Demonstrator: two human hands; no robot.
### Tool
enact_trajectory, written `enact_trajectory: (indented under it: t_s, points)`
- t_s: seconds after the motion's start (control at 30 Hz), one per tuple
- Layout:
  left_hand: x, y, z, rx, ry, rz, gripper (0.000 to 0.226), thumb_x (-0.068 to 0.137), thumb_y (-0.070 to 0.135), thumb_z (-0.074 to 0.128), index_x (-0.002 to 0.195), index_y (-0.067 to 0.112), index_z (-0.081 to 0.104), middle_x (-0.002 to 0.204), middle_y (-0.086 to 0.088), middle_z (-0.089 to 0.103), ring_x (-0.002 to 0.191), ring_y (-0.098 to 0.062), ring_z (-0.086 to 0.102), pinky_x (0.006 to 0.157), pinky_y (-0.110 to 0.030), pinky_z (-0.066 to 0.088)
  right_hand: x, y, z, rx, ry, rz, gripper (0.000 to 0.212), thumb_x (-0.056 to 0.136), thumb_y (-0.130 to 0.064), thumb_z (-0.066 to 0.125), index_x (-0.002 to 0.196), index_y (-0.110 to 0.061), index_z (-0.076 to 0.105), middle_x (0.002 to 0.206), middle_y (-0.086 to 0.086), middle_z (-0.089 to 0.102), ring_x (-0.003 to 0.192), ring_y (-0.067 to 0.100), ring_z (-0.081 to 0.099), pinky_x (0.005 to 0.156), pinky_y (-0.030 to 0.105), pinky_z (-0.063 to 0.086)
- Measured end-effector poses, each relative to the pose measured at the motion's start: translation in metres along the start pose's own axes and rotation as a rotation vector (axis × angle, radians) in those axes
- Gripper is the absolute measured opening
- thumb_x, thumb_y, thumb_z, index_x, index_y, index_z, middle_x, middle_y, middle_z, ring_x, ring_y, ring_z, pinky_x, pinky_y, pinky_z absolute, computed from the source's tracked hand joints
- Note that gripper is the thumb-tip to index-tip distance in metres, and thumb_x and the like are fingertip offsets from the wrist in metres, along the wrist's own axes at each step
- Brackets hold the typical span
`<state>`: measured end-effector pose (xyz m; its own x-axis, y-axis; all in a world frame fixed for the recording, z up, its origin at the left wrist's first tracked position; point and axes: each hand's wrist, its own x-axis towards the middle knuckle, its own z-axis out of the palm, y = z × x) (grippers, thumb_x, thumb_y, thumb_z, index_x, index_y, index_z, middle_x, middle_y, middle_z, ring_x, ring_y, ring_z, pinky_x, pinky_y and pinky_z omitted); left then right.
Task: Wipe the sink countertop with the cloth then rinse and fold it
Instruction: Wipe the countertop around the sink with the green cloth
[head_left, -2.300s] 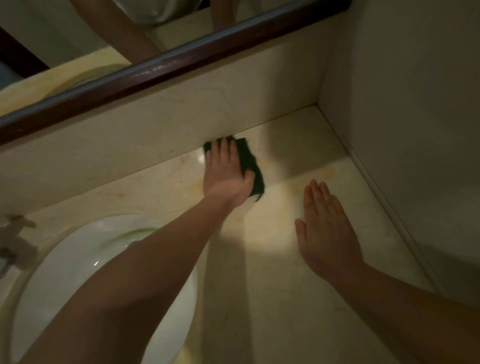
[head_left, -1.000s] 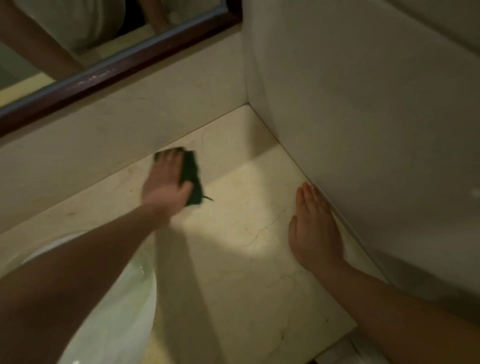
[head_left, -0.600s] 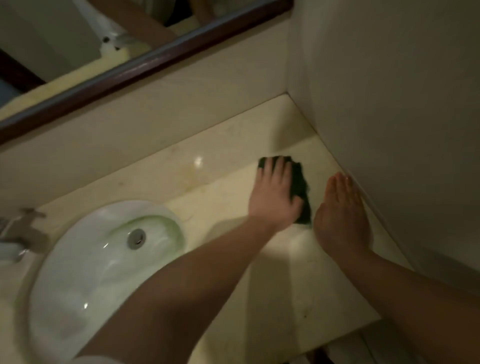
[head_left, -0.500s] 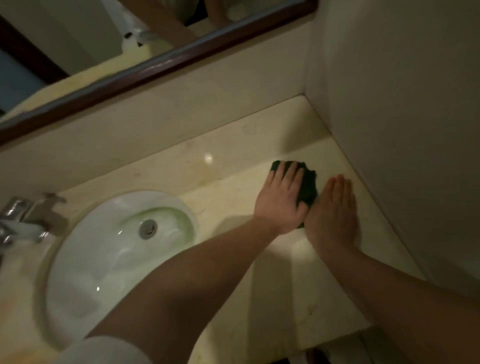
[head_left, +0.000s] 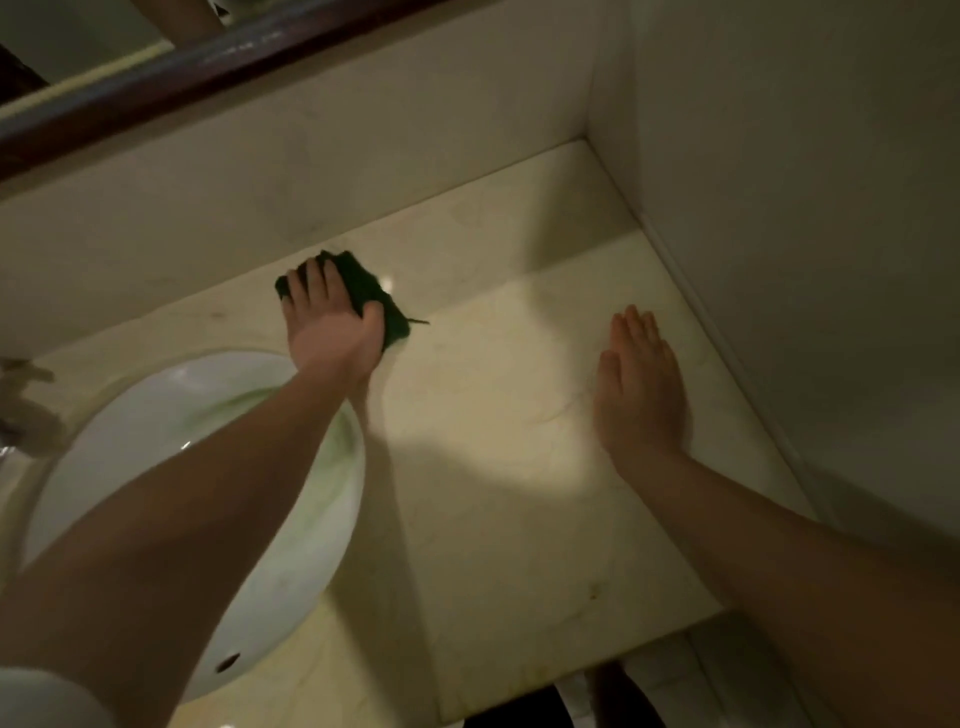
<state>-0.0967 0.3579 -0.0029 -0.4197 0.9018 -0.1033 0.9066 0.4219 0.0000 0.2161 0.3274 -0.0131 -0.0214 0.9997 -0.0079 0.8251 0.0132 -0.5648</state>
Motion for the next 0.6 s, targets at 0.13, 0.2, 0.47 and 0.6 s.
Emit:
enact_trajectory:
  t_s: [0.13, 0.2, 0.47, 0.6]
  points:
    - [-0.034, 0.066, -0.004, 0.010, -0.005, 0.219, 0.082, 0.083, 0.049, 0.029, 0.152, 0.005, 0.019, 0.159, -0.017, 0.022, 0.146, -0.039, 0.015, 0.121, -0.050, 0.010, 0.000, 0.019, -0.026, 0.536, -0.127, 0.049, 0.045, 0.098, -0.019, 0.035, 0.141, -0.014, 0.045, 0.151, -0.005, 0.039, 0.141, 0.004, 0.029, 0.118, 0.027, 0.019]
    - [-0.058, 0.110, -0.001, -0.013, -0.017, 0.319, 0.083, 0.082, 0.050, 0.031, 0.152, 0.006, 0.022, 0.158, -0.017, 0.023, 0.145, -0.040, 0.015, 0.120, -0.050, 0.010, -0.001, 0.033, -0.041, 0.517, -0.173, 0.038, 0.042, 0.100, -0.015, 0.039, 0.142, -0.017, 0.044, 0.151, -0.008, 0.038, 0.138, -0.002, 0.029, 0.117, 0.024, 0.018]
    - [-0.217, 0.190, 0.009, -0.088, -0.150, 0.778, 0.082, 0.083, 0.048, 0.036, 0.152, 0.007, 0.024, 0.160, -0.014, 0.022, 0.148, -0.035, 0.011, 0.121, -0.048, 0.007, -0.016, 0.070, -0.051, -0.158, -0.289, -0.239, 0.067, 0.091, -0.036, 0.014, 0.147, -0.001, 0.031, 0.156, 0.017, 0.025, 0.145, 0.028, 0.023, 0.119, 0.034, 0.012]
    - [-0.202, 0.112, 0.011, -0.193, -0.084, 0.550, 0.083, 0.073, 0.045, 0.046, 0.148, 0.011, 0.032, 0.154, -0.014, 0.034, 0.143, -0.032, 0.026, 0.119, -0.046, 0.022, -0.042, 0.075, -0.050, -0.419, -0.208, -0.295, 0.065, 0.094, -0.040, 0.020, 0.151, -0.009, 0.021, 0.159, 0.010, 0.020, 0.147, 0.024, 0.016, 0.119, 0.041, 0.015]
